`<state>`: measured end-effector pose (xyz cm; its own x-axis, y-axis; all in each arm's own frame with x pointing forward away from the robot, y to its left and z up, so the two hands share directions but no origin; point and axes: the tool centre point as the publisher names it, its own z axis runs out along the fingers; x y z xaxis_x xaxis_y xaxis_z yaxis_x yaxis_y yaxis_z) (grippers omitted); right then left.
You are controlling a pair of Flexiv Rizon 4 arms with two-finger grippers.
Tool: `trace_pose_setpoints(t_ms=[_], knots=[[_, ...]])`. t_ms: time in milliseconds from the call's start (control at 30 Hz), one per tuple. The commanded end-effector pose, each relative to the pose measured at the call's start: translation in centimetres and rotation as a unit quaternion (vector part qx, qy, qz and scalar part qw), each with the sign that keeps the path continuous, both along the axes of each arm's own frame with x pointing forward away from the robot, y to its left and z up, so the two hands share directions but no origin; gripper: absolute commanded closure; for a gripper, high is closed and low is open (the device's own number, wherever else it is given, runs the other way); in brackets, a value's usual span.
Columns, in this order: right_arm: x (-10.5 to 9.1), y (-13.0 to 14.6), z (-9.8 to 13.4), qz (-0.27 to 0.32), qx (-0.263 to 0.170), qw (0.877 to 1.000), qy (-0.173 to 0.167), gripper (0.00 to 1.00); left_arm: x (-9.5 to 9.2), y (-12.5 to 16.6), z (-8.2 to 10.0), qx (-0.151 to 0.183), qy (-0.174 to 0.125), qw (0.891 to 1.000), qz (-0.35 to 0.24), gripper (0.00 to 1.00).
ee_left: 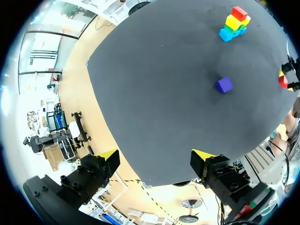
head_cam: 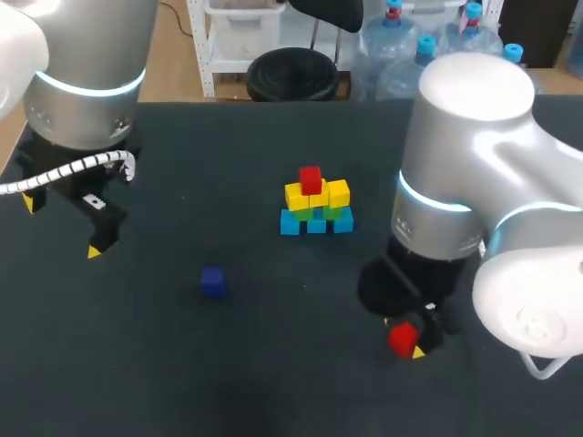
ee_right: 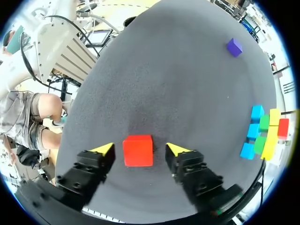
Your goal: Place the blue cubes, place green cubes on the blue cubes, place the yellow cubes on the green cubes, then place the red cubes on the yellow cubes, and place purple cube on the red cubes.
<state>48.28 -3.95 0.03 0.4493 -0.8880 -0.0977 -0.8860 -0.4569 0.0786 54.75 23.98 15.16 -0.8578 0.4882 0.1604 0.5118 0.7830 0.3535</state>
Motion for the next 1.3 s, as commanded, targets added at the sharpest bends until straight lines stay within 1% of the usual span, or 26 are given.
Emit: trace_pose_setpoints(t_ms=[33, 100, 133, 167, 233, 300, 400, 500, 633, 733, 767, 833, 1033, 1067, 1133, 1167, 1200, 1300], knots=[[0.2, 0.2, -0.2, -0.001, -0.002, 1.0, 0.001, 0.63, 0.1, 0.0, 0.0, 0.0, 0.001, 1.0, -0.001, 0.0], [0.2, 0.2, -0.2, -0.001, -0.003, 1.0, 0.001, 0.65, 0.1, 0.0, 0.0, 0.0, 0.001, 1.0, -0.001, 0.0], [0.3, 0.2, -0.2, -0.002, -0.004, 1.0, 0.001, 0.69, 0.1, 0.0, 0.0, 0.0, 0.001, 1.0, -0.001, 0.0], [0.3, 0.2, -0.3, -0.002, -0.004, 1.0, 0.001, 0.77, 0.1, 0.0, 0.0, 0.0, 0.001, 1.0, -0.001, 0.0], [0.4, 0.2, -0.3, -0.004, -0.004, 1.0, 0.0, 0.87, 0.1, 0.0, 0.0, 0.0, 0.001, 1.0, -0.001, 0.0], [0.5, 0.1, -0.4, -0.007, -0.004, 1.0, -0.001, 1.0, 0.1, 0.0, 0.0, 0.0, 0.001, 1.0, -0.001, 0.0], [1.1, 0.1, -0.4, -0.023, 0.004, 1.0, -0.009, 1.0, 0.1, 0.0, 0.0, 0.0, 0.001, 1.0, -0.001, 0.0], [2.2, -0.3, 0.3, -0.051, 0.017, 0.998, -0.024, 1.0, 0.1, 0.0, 0.0, 0.0, 0.001, 1.0, -0.001, 0.0], [3.7, -0.6, 1.8, -0.082, 0.032, 0.995, -0.047, 1.0, 0.1, 0.0, 0.0, 0.0, 0.001, 1.0, -0.001, 0.0], [4.9, -0.4, 2.7, -0.107, 0.035, 0.992, -0.058, 1.0, 0.1, 0.0, 0.0, 0.0, 0.001, 1.0, -0.001, 0.0], [5.3, -0.4, 3.0, -0.111, 0.042, 0.991, -0.06, 1.0, 0.1, 0.0, 0.0, 0.0, 0.001, 1.0, -0.001, 0.0], [6.4, -0.1, 3.8, -0.121, 0.043, 0.989, -0.068, 1.0, 0.1, 0.0, 0.0, 0.0, 0.001, 1.0, -0.001, 0.0], [8.8, 0.9, 6.0, -0.128, 0.042, 0.987, -0.084, 1.0, 0.1, 0.0, 0.0, 0.0, 0.001, 1.0, -0.001, 0.0], [9.3, 1.1, 6.5, -0.123, 0.05, 0.987, -0.088, 1.0, 0.1, 0.0, 0.0, 0.0, 0.001, 1.0, -0.001, 0.0], [10.0, 1.3, 7.1, -0.128, 0.048, 0.987, -0.089, 1.0, 0.1, 0.0, 0.0, 0.0, 0.001, 1.0, -0.001, 0.0], [10.4, 1.6, 7.7, -0.126, 0.053, 0.986, -0.096, 1.0, 0.1, 0.0, 0.0, 0.0, 0.001, 1.0, -0.001, 0.0], [10.6, 1.7, 7.9, -0.131, 0.049, 0.985, -0.097, 1.0, 0.1, 0.0, 0.0, 0.0, 0.001, 1.0, -0.001, 0.0], [11.3, 2.1, 9.0, -0.128, 0.056, 0.984, -0.111, 1.0, 0.1, 0.0, 0.0, 0.0, 0.001, 1.0, -0.001, 0.0]])
